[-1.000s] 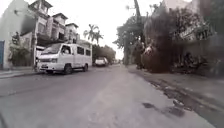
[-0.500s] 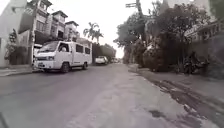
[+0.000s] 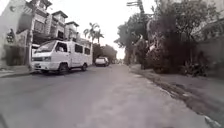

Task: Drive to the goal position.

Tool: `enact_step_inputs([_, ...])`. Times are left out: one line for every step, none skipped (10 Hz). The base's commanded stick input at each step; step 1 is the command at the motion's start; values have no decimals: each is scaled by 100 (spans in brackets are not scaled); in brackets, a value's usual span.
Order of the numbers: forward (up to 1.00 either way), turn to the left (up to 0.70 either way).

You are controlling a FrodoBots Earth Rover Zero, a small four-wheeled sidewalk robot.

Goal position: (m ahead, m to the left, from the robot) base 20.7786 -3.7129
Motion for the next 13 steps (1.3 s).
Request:
enact_step_inputs([100,0])
enact_step_inputs([100,-18])
enact_step_inputs([100,-40])
enact_step_inputs([100,-40])
enact_step_inputs([100,-40])
enact_step_inputs([100,-40])
enact_step_inputs([100,-40])
enact_step_inputs([100,-38])
enact_step_inputs([100,-20])
enact_step_inputs([100,-2])
enact_step_inputs([100,0])
enact_step_inputs([100,0])
enact_step_inputs([100,0])
